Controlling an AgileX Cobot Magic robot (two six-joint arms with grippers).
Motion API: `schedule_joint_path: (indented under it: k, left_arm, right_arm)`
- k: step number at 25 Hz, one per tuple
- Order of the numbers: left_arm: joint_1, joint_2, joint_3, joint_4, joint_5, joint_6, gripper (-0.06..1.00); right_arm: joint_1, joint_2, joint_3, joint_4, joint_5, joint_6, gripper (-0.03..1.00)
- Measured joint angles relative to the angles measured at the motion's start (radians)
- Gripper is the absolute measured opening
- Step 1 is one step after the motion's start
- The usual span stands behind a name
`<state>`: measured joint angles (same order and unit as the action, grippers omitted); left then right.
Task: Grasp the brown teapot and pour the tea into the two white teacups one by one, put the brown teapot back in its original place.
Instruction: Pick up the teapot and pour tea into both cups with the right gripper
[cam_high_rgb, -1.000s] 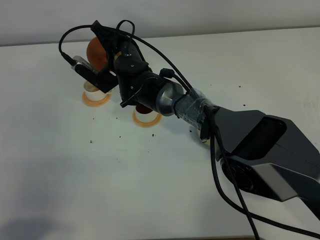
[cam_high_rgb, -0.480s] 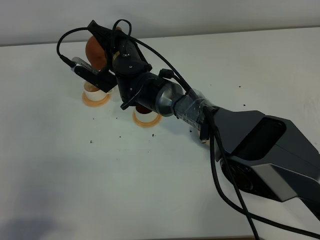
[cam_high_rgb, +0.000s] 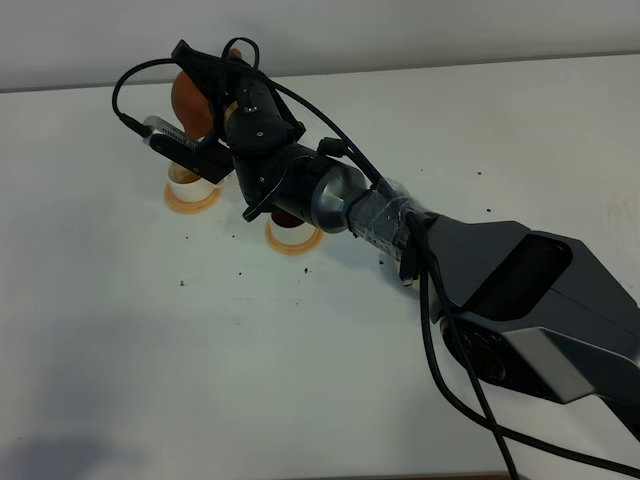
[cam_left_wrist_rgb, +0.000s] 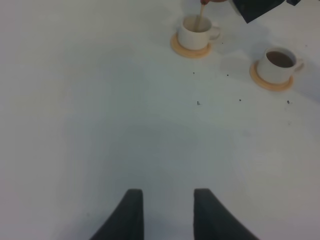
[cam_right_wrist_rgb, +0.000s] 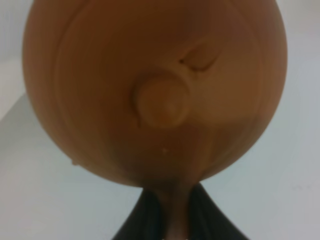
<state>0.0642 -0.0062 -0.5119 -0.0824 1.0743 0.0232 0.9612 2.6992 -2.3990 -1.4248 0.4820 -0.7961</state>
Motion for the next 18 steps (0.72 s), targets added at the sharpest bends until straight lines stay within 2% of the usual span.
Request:
schedule_joint_path:
  k: [18]
  left_arm:
    - [0.000,0.000,0.000,0.000,0.000,0.000,0.25]
  right_arm:
    - [0.002,0.000,0.000,-0.062,-0.008,-0.028,0.09]
